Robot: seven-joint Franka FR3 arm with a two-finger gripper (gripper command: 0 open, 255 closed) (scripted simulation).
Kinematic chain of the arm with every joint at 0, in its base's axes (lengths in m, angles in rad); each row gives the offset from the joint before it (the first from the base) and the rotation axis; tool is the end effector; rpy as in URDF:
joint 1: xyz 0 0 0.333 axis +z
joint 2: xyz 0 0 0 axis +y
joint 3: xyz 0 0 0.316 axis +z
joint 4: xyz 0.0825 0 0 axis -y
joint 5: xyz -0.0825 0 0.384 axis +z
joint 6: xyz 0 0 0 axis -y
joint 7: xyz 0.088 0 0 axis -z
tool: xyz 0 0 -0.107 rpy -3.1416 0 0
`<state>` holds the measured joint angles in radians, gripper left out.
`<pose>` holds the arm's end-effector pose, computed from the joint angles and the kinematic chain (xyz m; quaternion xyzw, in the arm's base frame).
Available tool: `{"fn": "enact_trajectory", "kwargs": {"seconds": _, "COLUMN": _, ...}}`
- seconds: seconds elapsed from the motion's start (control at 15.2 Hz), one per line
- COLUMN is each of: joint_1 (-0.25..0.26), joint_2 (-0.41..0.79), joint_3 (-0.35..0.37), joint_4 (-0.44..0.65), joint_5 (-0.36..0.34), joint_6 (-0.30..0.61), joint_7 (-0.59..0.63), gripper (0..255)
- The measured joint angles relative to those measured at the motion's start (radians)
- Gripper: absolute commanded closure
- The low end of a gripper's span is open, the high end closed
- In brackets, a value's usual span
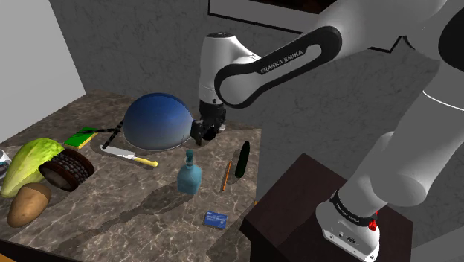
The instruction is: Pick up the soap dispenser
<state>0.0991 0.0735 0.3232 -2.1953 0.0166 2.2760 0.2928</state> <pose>0.4940 0.2214 0.3542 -0.9981 -0.0589 0.0012 0.0188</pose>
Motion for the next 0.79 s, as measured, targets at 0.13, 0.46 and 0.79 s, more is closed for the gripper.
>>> {"fn": "enact_trajectory", "kwargs": {"seconds": 0.13, "joint_1": 0.016, "joint_2": 0.089, "joint_3": 0.004, "joint_4": 0.064, "joint_5": -0.038, "joint_6": 0.024, "joint_7": 0.036, "gripper": 0}}
{"fn": "enact_trajectory", "kwargs": {"seconds": 0.46, "joint_1": 0.059, "joint_2": 0.25, "joint_3": -0.002, "joint_4": 0.179, "joint_5": -0.107, "joint_6": 0.068, "joint_7": 0.099, "gripper": 0}}
{"fn": "enact_trajectory", "kwargs": {"seconds": 0.79, "joint_1": 0.069, "joint_2": 0.309, "joint_3": -0.014, "joint_4": 0.182, "joint_5": -0.132, "joint_6": 0.121, "joint_7": 0.112, "gripper": 0}}
